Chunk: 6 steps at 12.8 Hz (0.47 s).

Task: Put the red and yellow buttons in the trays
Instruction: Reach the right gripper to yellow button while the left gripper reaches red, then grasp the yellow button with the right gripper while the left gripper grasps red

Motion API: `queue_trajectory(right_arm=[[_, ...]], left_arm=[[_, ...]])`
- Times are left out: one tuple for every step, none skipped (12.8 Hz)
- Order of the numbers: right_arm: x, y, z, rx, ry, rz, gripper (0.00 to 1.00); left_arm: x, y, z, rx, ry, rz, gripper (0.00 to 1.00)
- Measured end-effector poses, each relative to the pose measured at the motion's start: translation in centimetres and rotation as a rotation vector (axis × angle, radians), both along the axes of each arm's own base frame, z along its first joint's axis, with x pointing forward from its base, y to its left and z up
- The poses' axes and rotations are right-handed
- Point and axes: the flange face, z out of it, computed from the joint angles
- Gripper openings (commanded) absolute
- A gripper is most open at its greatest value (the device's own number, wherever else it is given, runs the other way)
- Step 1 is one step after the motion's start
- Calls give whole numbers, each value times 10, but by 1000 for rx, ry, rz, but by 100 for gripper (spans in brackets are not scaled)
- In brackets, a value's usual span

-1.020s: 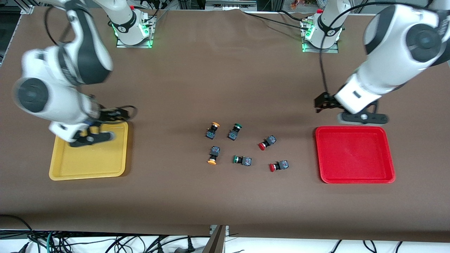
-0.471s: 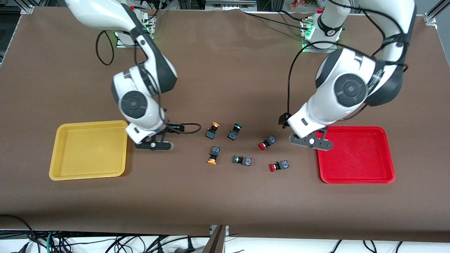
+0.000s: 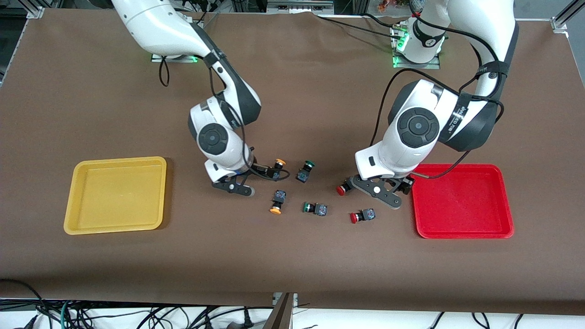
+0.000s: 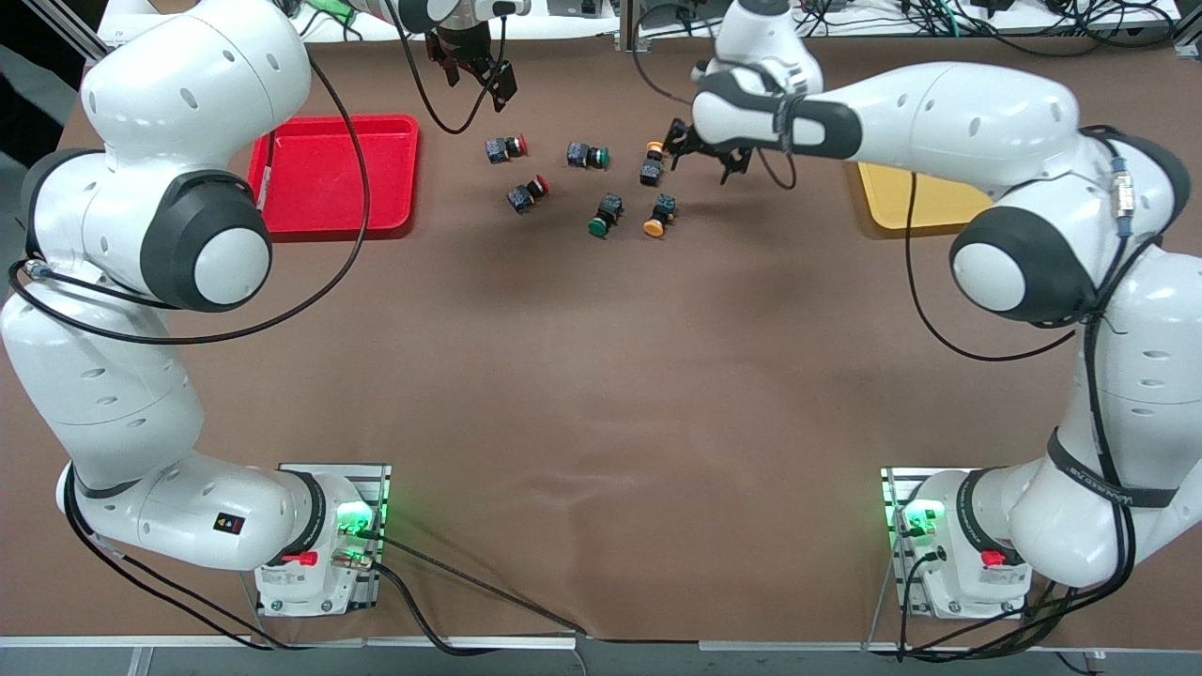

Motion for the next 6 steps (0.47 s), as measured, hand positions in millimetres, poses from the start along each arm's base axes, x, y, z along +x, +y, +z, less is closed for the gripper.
queue_trajectory(right_arm=[[-6, 10, -12, 0, -1, -8, 100], [-11, 18, -23, -1, 0, -15, 100], [-16, 24, -33, -3, 1, -18, 100], [-19, 28, -42, -5, 4, -16, 100], [-21, 29, -47, -7, 6, -15, 100], [-21, 29, -51, -9, 8, -15, 100]], left_arm=[[2, 0, -2, -4, -5, -52, 100], [4, -1, -5, -11, -14, -99, 100], [7, -1, -9, -19, -29, -142, 100], [11, 1, -14, -26, -42, -178, 100], [14, 5, -20, -31, -55, -208, 100], [17, 10, -28, -36, -67, -231, 100]])
